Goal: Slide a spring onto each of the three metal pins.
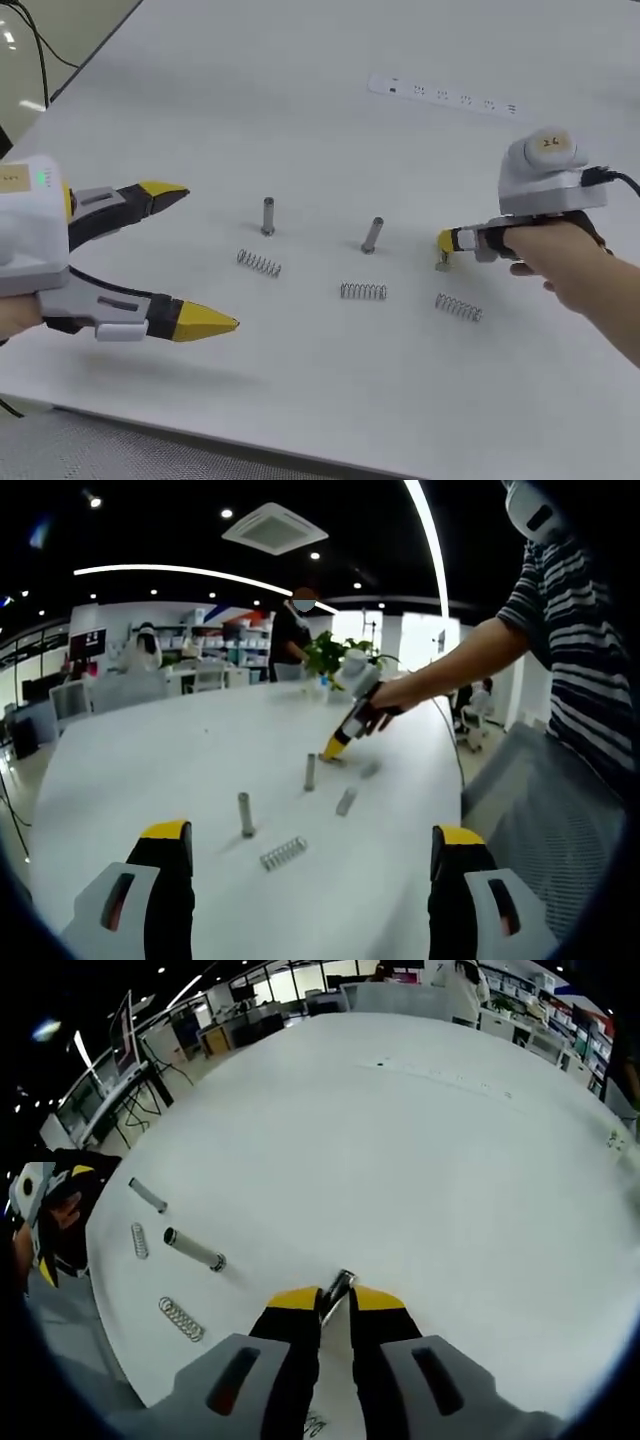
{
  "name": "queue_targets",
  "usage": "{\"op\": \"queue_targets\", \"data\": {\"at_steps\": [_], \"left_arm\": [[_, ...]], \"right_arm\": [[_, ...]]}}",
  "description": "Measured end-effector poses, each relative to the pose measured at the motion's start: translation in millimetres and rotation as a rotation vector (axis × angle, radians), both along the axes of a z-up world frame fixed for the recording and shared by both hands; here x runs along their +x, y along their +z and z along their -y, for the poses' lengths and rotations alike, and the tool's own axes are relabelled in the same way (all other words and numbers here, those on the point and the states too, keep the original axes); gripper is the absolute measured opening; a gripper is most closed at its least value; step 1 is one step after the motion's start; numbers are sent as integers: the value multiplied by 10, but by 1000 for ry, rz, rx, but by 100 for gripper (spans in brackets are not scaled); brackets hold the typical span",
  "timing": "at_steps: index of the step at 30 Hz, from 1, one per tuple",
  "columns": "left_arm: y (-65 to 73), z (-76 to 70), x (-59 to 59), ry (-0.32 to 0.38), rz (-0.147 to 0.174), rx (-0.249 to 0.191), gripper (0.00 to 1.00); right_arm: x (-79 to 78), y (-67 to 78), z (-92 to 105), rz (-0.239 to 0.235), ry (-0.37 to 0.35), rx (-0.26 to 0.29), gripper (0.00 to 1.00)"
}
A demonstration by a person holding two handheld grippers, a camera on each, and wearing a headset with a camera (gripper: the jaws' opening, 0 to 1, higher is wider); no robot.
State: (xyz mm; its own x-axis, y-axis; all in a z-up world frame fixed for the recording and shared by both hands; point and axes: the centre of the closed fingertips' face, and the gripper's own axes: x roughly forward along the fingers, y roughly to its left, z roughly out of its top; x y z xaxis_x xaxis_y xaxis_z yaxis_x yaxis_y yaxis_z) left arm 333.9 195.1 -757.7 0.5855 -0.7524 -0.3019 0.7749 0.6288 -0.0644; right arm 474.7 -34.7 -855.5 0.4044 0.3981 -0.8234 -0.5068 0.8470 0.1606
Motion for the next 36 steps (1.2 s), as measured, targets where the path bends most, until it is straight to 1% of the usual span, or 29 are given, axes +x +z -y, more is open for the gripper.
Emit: {"op": "queue_targets", "data": {"at_steps": [2, 5, 6, 12, 17, 18, 22, 30, 33, 36], "left_arm": [[3, -3, -3, -1, -1, 0, 96], [2, -12, -3, 1, -4, 0, 96], [2, -14, -4, 2, -5, -1, 96], [0, -15, -11, 3, -7, -1, 95], [6, -23, -1, 8, -9, -2, 95], [6, -25, 3, 9, -9, -1, 95], [24, -36, 25, 13, -6, -1, 94], [67, -5, 35, 7, -1, -1, 94], [67, -6, 33, 7, -1, 0, 94], [69, -8, 32, 7, 0, 2, 94]], "right_arm": [[-5, -2, -3, -5, -9, 4, 7], [-32, -28, 10, -18, -12, -7, 6], [-31, -24, 15, -15, -10, -8, 5], [-27, -11, 59, -19, -34, 17, 5], [-54, 10, 116, -10, -50, 41, 5], [-58, 25, 120, 0, -44, 52, 5], [-71, 69, 155, 16, -48, 64, 5], [-94, 185, 118, 68, -18, 89, 5], [-92, 214, 116, 93, -1, 86, 5], [-105, 233, 119, 106, 6, 87, 5]]}}
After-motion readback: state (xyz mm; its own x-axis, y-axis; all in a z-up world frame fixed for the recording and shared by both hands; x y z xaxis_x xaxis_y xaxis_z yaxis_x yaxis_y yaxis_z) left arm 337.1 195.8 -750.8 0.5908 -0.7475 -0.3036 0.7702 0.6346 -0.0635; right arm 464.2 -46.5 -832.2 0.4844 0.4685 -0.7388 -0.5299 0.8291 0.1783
